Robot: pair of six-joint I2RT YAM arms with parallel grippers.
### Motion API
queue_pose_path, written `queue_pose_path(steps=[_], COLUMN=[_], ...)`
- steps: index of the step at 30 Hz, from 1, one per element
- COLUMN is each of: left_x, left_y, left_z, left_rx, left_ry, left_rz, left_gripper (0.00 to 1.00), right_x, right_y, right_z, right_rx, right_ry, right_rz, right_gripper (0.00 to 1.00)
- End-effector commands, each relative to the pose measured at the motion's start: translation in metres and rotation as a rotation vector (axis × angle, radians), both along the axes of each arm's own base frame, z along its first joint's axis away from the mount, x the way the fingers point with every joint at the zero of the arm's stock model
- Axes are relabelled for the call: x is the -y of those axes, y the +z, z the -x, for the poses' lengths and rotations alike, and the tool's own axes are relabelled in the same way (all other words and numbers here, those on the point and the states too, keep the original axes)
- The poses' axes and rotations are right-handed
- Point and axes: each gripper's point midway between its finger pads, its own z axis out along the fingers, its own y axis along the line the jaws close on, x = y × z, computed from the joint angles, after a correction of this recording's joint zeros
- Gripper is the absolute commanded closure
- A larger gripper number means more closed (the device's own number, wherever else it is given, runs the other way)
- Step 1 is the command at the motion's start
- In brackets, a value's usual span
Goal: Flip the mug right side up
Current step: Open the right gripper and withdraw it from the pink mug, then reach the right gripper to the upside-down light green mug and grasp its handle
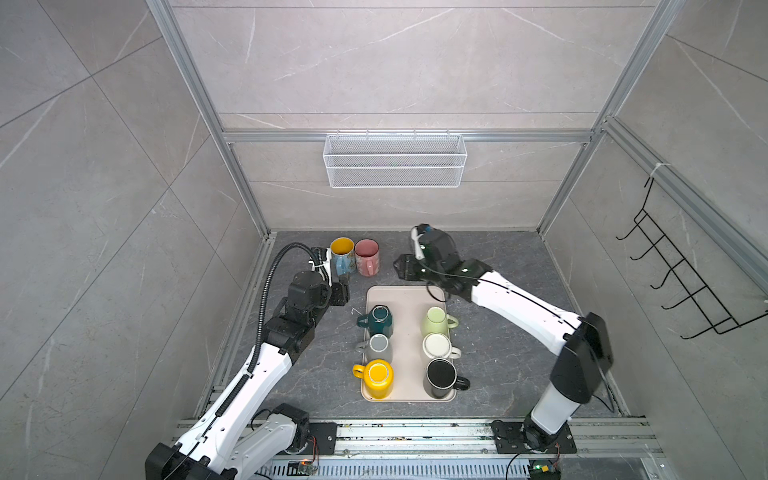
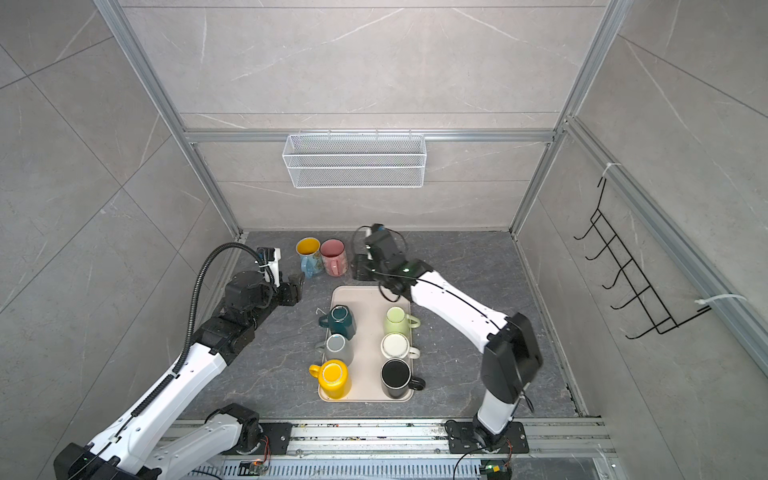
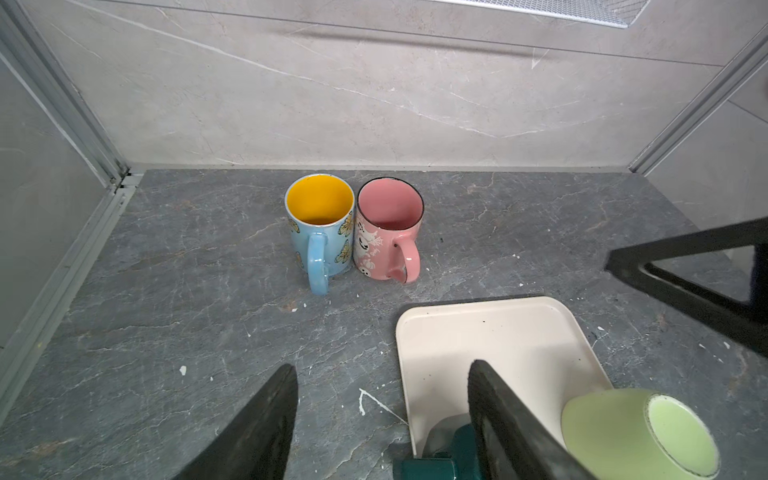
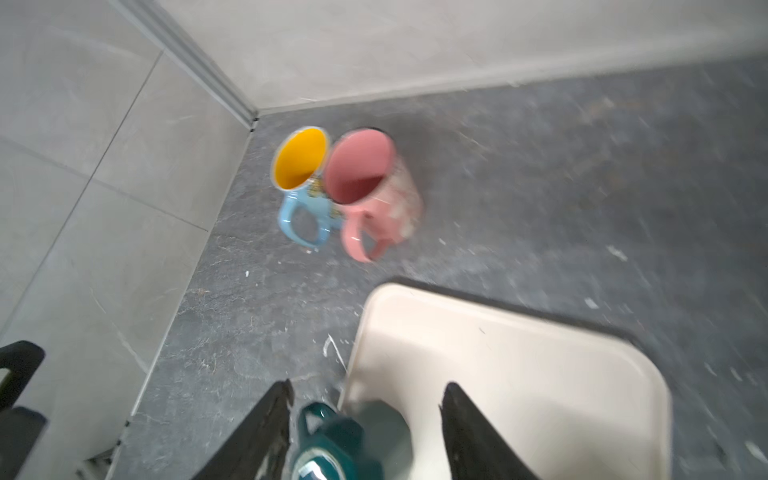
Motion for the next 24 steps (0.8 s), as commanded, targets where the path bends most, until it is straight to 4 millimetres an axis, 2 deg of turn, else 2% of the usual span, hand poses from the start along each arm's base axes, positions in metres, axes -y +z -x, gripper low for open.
queue_pose_path(steps=[1,5,11,16,19,24], left_x=[0.007,0.008,0.007,0.004,0.001,-0.006], left_y=[0.027,0.025,0.023,0.022,0.022,0.019], left_z=[-0.004,-0.008,-0.009,-0.008,-0.008,-0.008], left_rx=[0.057,0.052,0.038,0.034,0.033,0.008], left_ry=[-0.02,-0.016,-0.002,0.015,0.032,0.071], left_rz=[0.066,0.069,0.083,0.08,0.08,0.066], left_gripper=[0.3,0.28,0.26,0.25,0.25,0.25], right_x=[0.02,0.058,0.109,0.125,0.133,0.13], right_y=[0.012,0.015,-0.001,-0.016,-0.036,-0.06], right_z=[0.019,0.042,0.069,0.08,0.086,0.095], right_rx=[-0.118,-0.215,-0.414,-0.555,-0.669,-0.822], right_ry=[-0.03,-0.131,-0.292,-0.327,-0.371,-0.392], right_rz=[-0.277,-0.313,-0.422,-0.556,-0.578,-0.612], right_gripper=[0.4,0.4,0.43,0.43,0.44,0.44])
